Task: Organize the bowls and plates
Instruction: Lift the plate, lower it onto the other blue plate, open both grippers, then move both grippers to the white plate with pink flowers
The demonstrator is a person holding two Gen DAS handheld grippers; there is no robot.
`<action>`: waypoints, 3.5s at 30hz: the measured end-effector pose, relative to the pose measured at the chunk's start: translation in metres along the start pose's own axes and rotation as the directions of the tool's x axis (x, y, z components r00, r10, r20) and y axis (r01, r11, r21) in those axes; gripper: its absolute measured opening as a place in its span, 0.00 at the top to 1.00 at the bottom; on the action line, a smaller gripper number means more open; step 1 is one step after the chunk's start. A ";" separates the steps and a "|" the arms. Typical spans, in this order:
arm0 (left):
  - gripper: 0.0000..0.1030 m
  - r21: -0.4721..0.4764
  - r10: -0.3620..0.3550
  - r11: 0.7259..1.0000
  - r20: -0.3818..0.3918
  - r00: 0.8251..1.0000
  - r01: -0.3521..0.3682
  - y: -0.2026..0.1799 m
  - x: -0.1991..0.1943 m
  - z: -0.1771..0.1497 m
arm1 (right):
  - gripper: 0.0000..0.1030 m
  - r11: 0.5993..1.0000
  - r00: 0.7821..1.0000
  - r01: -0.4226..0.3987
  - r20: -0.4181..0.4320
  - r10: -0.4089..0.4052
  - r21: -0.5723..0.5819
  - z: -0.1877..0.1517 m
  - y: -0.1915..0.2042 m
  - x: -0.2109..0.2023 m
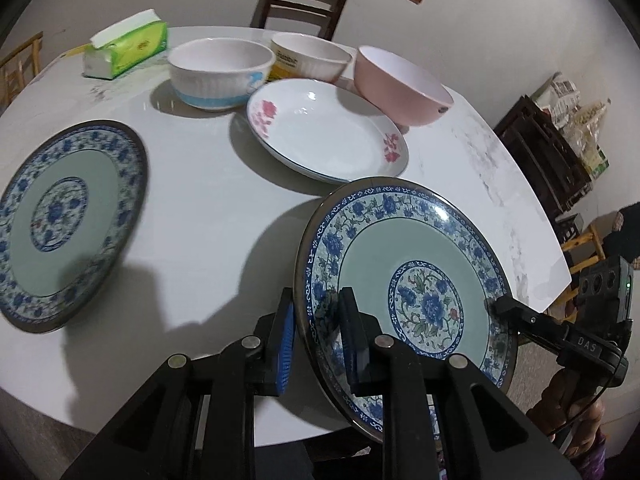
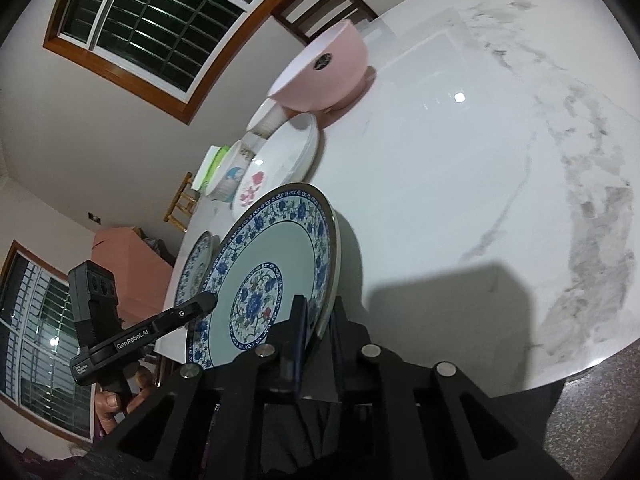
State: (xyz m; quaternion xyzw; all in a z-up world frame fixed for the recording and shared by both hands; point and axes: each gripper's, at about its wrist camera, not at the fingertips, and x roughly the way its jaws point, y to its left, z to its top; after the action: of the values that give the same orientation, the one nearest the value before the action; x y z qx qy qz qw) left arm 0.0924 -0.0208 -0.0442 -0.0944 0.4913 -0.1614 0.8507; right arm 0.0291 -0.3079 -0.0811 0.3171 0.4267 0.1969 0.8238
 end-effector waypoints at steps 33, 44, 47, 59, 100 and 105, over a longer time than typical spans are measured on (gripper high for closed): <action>0.81 -0.402 0.283 0.890 0.114 0.952 -0.216 0.225 -0.085 0.017 | 0.89 0.954 0.952 -0.121 -0.305 0.034 -0.273 0.042 0.195 0.234; 0.80 -0.413 0.312 0.878 0.114 0.943 -0.241 0.242 -0.074 0.023 | 0.88 0.946 0.952 -0.094 -0.307 -0.007 -0.312 0.042 0.203 0.254; 0.79 -0.411 0.325 0.876 0.115 0.939 -0.253 0.244 -0.073 0.023 | 0.88 0.948 0.949 -0.099 -0.315 -0.002 -0.303 0.039 0.201 0.258; 0.74 -0.443 0.301 0.865 0.085 0.950 -0.235 0.253 -0.063 0.018 | 0.85 0.908 0.962 -0.056 -0.266 -0.063 -0.415 0.031 0.216 0.259; 0.33 -0.328 0.453 0.863 0.162 0.877 -0.385 0.230 -0.064 0.016 | 0.48 0.726 0.969 0.194 0.013 -0.247 -0.660 0.018 0.234 0.212; 0.26 -0.304 0.393 0.894 0.185 0.901 -0.328 0.218 -0.071 0.015 | 0.48 0.805 0.946 0.293 0.034 -0.323 -0.515 0.029 0.193 0.177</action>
State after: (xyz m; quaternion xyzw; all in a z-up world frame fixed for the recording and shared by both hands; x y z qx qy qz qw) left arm 0.1125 0.2082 -0.0491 -0.1329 0.4101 0.0802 0.8987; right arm 0.1412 -0.0734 -0.0375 0.0068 0.4266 0.1759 0.8871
